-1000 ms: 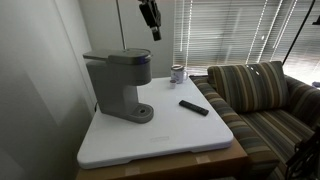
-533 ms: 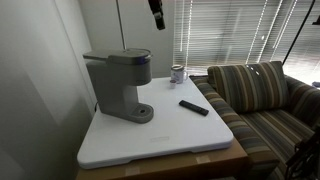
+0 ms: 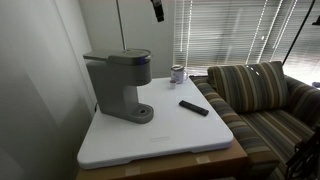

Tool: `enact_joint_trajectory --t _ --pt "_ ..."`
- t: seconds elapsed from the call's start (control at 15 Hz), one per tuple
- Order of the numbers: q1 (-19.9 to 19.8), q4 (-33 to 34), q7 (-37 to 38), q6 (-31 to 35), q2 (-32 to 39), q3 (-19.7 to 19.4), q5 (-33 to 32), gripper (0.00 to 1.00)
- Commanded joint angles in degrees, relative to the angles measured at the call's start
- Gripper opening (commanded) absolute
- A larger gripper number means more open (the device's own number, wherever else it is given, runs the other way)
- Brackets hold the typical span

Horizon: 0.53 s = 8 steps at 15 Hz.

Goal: Close the coffeemaker

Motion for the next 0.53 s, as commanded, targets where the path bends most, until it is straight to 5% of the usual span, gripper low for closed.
enact_joint_trajectory --t 0.0,0.47 --pt "-0.1 -0.6 -2.1 0.6 -1.0 0.1 -0.3 1.00" --pt "0.1 0.2 -1.1 0.5 -0.2 0.3 0.1 1.00"
